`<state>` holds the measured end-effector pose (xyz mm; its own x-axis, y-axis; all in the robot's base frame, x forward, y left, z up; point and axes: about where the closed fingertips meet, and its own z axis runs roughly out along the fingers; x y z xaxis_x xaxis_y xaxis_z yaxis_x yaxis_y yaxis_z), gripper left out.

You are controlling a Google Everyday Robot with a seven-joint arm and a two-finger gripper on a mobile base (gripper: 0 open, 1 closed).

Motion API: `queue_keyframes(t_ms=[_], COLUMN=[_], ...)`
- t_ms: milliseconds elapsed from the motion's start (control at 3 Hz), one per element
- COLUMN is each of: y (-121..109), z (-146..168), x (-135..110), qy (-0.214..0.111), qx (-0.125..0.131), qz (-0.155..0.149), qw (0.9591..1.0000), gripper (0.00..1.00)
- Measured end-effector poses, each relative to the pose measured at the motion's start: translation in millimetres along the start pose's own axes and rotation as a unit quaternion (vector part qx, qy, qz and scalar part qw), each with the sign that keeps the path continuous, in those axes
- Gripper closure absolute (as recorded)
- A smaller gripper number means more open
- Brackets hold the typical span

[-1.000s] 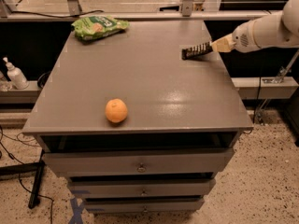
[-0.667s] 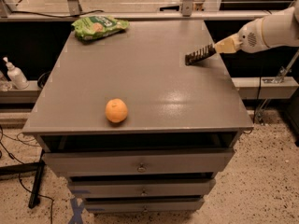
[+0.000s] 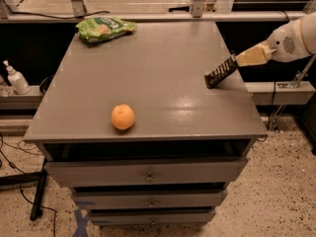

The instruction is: Move rxbar chocolate near orange

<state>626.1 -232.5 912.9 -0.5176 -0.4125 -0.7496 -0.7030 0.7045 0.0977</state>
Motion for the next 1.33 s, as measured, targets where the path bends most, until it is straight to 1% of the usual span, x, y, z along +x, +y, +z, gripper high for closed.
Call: queue_keyframes(t_ms=[333, 667, 1000, 1333], y=[29.9, 59.7, 89.7, 122.9], z=[-10.5, -12.7, -8.0, 1.6], x=[17.0, 34.1, 47.1, 54.5], qy=[0.023, 0.041, 0.048, 0.051], qx=[-0.036, -0.077, -0.122, -0.175], qz=[0.002, 0.010, 0.022, 0.030], qw=[0.9991, 0.9961, 0.9912, 0.9829], gripper=[1.00, 1.00, 1.00, 1.00])
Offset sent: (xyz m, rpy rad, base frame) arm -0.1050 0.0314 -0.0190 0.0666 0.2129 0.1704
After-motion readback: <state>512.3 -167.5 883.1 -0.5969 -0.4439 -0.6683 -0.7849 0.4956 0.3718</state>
